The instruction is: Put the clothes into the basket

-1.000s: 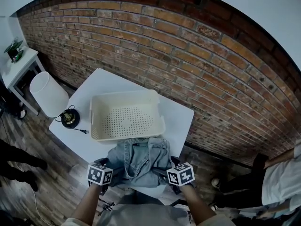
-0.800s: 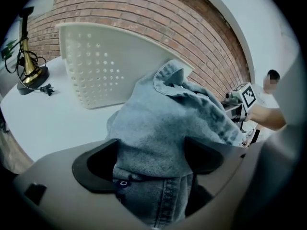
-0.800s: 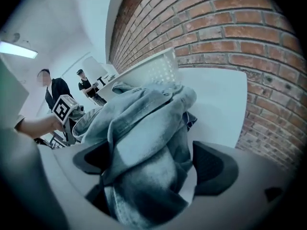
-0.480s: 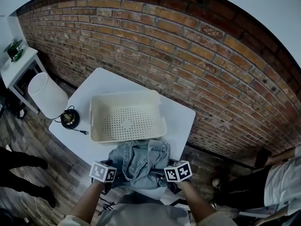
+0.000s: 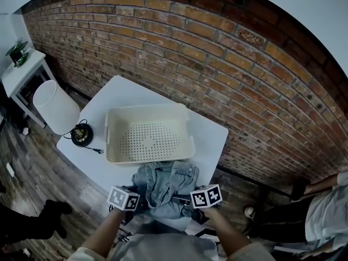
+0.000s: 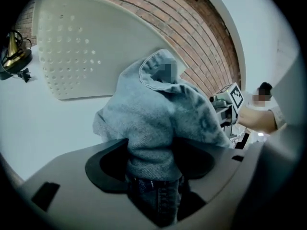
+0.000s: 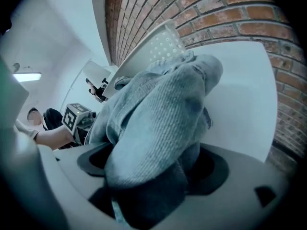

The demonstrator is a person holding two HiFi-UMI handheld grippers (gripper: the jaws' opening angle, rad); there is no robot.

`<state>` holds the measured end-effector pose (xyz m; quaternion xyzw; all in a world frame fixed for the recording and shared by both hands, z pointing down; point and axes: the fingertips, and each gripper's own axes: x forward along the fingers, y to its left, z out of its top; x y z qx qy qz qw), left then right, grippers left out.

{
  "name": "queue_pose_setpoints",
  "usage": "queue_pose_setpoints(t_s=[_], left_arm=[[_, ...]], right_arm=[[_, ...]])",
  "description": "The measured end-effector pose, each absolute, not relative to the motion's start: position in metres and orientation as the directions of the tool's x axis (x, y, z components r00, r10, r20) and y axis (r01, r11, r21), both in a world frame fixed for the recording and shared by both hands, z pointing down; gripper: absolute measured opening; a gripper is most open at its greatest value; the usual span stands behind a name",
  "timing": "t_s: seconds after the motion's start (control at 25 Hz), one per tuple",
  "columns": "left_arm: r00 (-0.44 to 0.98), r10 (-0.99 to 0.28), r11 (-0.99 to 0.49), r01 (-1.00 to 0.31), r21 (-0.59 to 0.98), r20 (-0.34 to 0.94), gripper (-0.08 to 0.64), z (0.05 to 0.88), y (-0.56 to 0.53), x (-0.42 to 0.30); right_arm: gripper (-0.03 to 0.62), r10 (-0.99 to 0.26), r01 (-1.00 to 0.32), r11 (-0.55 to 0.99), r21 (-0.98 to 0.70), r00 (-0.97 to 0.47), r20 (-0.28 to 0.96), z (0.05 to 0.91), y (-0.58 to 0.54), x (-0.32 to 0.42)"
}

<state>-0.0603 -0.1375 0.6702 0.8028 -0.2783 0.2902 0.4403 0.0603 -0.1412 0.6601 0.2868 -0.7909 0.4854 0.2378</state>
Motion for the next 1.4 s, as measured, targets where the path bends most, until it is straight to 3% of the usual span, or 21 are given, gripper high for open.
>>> queue_pose_setpoints(t_s=[0.24, 0.6, 0.96, 1.4], left_arm=[[0.711, -0.202, -0.46, -0.676, 0.576, 0.674, 0.231, 0.667, -0.137, -0.058], [0.667, -0.309, -0.512, -0.718, 0.472, 0.678, 0.172, 0.651, -0.132, -0.057], [0.654, -0.37, -0.542, -0.729, 0.418, 0.66, 0.167, 0.611, -0.115, -0.056], [0.591, -0.525, -0.587, -0.772, 0.242, 0.612, 0.166, 0.527, -0.123, -0.069]], right_arm=[[0.4, -0.237, -0.652, 0.402, -0.643, -0.752, 0.615, 0.648, -0.141, 0.052], [0.356, -0.278, -0.65, 0.481, -0.588, -0.749, 0.601, 0.631, -0.132, 0.055], [0.353, -0.281, -0.613, 0.541, -0.576, -0.777, 0.563, 0.597, -0.118, 0.055], [0.354, -0.323, -0.548, 0.664, -0.509, -0.824, 0.465, 0.527, -0.13, 0.042]])
